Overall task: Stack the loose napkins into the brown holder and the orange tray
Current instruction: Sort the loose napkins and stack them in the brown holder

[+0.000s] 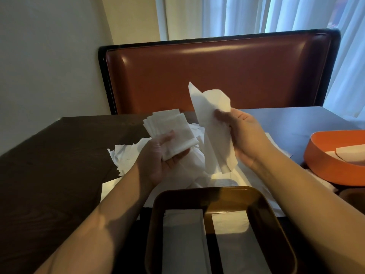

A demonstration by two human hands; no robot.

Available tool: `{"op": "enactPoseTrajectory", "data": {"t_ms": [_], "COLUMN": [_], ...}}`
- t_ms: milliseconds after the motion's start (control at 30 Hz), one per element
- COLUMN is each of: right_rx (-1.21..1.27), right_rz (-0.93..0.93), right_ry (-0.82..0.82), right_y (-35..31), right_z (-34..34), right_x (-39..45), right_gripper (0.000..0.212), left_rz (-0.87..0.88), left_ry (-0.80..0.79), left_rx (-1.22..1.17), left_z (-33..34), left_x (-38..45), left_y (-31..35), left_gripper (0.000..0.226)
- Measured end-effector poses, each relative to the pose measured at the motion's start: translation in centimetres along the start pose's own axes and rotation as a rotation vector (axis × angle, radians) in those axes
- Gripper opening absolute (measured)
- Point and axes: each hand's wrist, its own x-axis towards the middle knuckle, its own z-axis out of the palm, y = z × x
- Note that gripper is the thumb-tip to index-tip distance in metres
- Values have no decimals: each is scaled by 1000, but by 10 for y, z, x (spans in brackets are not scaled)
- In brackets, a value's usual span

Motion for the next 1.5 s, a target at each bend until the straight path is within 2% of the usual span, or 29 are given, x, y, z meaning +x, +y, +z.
{"op": "enactPoseTrajectory", "data": {"t_ms": [67,133,167,233,267,300,400,433,567,633,767,867,967,1100,1200,1267,1333,1400,1500], "right_rx": [-48,-55,-58,-88,-104,-128,-304,-393,-632,-712,-847,-817,-735,-713,-790,-652,-378,-140,11], "right_rz": [-12,45,90,214,262,301,352,328,198,166,2,-81,-118,-191,-373,-417,-322,-179,-42], "right_ry": [114,210,210,143,98,45,-181,-259,-569,-643,-548,-434,-316,-207,-2,69,-24,-193,-337], "right_y": [7,13,14,16,17,15,8,5,-3,-2,1,1,0,0,-3,-8,-15,-22,-26], "right_z": [2,1,2,-2,-6,-9,-19,-22,-29,-31,-31,-31,-32,-32,-34,-35,-33,-28,-19], "right_x": [2,7,7,8,8,8,3,3,-2,-4,-1,3,6,6,8,7,2,-6,-12], "right_gripper": [24,39,56,106,119,116,76,69,78,71,31,12,7,13,7,4,11,13,16], "left_rz": [-19,-48,-63,-70,-68,-67,-72,-74,-80,-82,-80,-67,-50,-35,-26,-17,-23,-43,-89], "left_ry": [-45,-78,-96,-115,-110,-99,-55,-50,-42,-33,-10,-7,-18,-50,-54,-61,-77,-96,-147], "left_rx": [35,28,21,18,15,5,-20,-21,-32,-40,-23,-33,-46,-32,-55,-63,-58,-29,26], "left_z": [-1,-1,-1,-2,-2,-2,-2,-1,-1,-2,-2,-2,-1,1,0,-1,0,0,-1], "left_x": [-1,0,0,1,2,2,1,1,0,0,1,2,1,-2,-2,-1,0,0,-1], "left_y": [-2,-3,-3,-3,-3,-2,0,0,-1,0,0,0,0,0,0,-1,-2,-3,-3], "left_gripper": [33,20,17,17,16,15,12,11,10,11,12,14,9,9,10,16,15,19,33]}}
